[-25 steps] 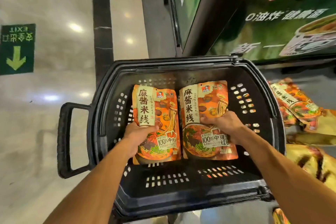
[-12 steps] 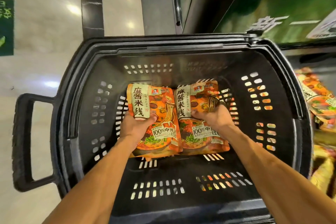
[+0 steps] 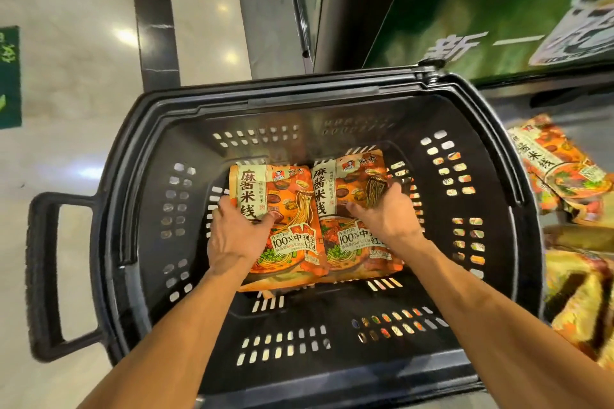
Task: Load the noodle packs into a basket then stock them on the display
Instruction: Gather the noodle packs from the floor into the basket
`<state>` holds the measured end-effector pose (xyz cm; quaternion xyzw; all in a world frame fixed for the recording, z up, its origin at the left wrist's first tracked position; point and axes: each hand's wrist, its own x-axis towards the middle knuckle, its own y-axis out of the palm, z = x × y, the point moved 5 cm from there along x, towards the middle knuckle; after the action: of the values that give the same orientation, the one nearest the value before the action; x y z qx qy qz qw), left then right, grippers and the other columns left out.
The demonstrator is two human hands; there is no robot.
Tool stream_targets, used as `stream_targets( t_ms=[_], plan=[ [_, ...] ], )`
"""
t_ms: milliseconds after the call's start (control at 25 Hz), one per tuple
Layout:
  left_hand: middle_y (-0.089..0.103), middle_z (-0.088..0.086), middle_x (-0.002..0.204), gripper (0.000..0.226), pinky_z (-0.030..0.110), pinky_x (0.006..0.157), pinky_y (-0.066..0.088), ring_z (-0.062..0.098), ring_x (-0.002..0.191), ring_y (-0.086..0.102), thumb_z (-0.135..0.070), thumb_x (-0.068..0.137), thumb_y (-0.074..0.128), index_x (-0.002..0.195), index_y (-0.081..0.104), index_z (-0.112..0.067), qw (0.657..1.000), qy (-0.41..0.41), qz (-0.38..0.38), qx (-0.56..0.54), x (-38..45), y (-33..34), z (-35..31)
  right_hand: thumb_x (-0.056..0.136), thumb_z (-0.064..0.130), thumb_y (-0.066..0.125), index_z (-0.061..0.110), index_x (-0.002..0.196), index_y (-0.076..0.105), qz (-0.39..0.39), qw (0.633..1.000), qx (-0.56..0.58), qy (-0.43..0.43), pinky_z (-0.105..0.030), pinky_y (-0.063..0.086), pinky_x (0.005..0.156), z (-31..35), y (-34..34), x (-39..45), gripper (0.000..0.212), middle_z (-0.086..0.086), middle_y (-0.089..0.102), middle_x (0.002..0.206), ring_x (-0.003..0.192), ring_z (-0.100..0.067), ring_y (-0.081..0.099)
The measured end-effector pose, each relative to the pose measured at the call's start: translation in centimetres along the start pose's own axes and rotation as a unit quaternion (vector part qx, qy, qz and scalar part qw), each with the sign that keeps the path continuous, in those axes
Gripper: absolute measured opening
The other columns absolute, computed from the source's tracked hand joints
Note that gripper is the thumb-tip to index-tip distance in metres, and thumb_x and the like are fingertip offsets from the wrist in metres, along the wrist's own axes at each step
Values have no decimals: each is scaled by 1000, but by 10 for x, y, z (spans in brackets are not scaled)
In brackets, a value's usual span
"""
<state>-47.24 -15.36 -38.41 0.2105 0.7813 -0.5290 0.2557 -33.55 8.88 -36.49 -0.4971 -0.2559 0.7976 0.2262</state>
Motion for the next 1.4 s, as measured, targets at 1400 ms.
stream_targets(
  t_ms=[1400],
  plan=[
    [39, 18, 157, 74, 53, 117, 29, 32, 145, 35, -56, 94, 30, 153, 40, -12, 737, 544, -56, 397, -396, 40, -222, 88, 65, 44, 20, 155, 37, -246, 957, -137, 65, -48, 20, 123, -321, -242, -344, 81, -14, 35, 161, 149, -33, 30]
  ],
)
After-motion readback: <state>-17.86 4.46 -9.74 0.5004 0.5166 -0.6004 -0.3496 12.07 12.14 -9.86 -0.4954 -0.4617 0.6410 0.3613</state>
